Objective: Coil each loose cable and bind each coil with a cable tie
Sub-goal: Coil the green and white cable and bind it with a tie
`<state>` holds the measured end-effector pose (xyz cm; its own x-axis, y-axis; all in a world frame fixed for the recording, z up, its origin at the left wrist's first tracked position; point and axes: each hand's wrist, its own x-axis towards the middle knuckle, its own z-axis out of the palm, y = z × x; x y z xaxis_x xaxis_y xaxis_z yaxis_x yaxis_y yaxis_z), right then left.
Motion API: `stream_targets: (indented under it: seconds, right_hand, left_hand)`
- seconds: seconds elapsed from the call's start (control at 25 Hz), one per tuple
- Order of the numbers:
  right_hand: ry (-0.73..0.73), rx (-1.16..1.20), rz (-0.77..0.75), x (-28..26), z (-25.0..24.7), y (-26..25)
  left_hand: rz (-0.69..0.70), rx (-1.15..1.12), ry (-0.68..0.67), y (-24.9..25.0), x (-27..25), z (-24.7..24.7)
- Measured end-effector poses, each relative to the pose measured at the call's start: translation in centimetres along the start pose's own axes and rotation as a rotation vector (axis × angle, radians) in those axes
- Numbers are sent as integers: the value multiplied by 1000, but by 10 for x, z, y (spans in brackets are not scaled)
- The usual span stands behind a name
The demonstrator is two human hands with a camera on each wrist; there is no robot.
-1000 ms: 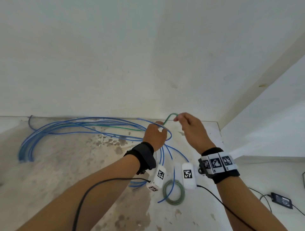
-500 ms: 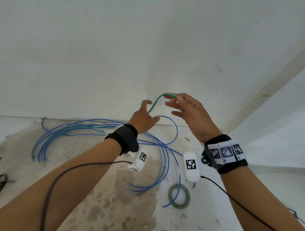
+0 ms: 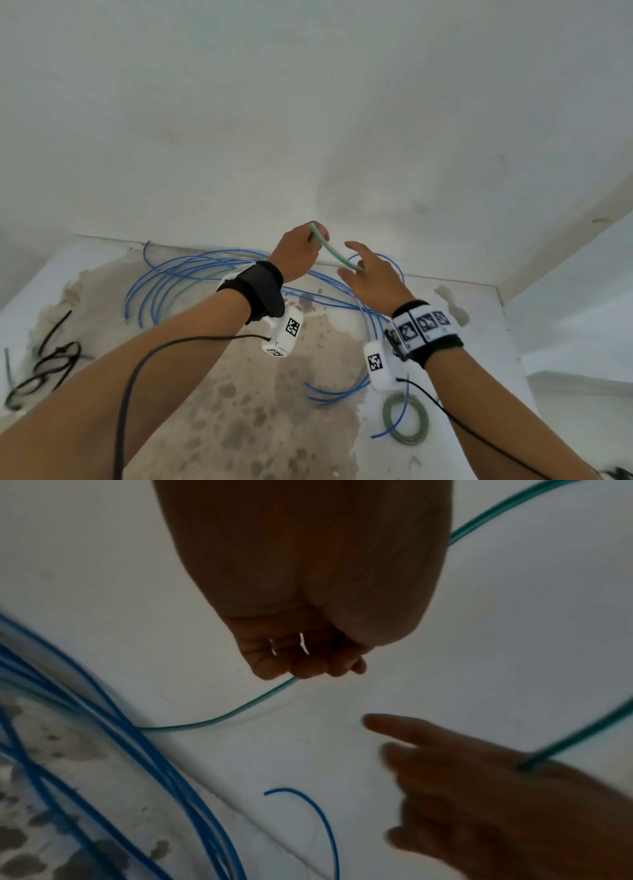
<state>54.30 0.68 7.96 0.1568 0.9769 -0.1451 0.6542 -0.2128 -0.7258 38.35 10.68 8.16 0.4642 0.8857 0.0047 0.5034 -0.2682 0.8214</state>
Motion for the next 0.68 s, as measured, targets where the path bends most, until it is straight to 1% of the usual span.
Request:
stream_targets:
  seconds: [0.08, 0.16, 0.2, 0.28, 0.32, 0.36, 0.48, 0.56, 0.6, 0.68]
  right_hand:
    - [-58, -36, -52, 17, 26, -14]
    - [-62, -60, -93, 31, 48, -29]
    - [-30, -62, -117, 36, 56, -37]
    - [90, -1, -155, 43, 63, -50]
    - [152, 45, -160, 46, 65, -58]
    - [207, 86, -154, 48, 64, -65]
    - [319, 256, -115, 51, 66, -97]
    - [358, 399, -99, 49, 68, -126]
    - [370, 462, -100, 47, 70, -141]
    - [399, 580, -109, 42, 71, -168]
  left_hand:
    - [111, -74, -58, 4, -13, -16]
    - [166, -197, -107, 9, -27, -35]
    - [175, -252, -111, 8, -32, -46]
    - [185, -307, -87, -1, -35, -65]
    - [178, -292, -81, -11, -34, -75]
    - [142, -265, -91, -21, -31, -82]
    - [5, -109, -211, -55, -22, -96]
    - [-12, -29, -296, -73, -20, -96]
    - [-8, -19, -316, -82, -20, -96]
    - [-20, -30, -295, -98, -23, -98]
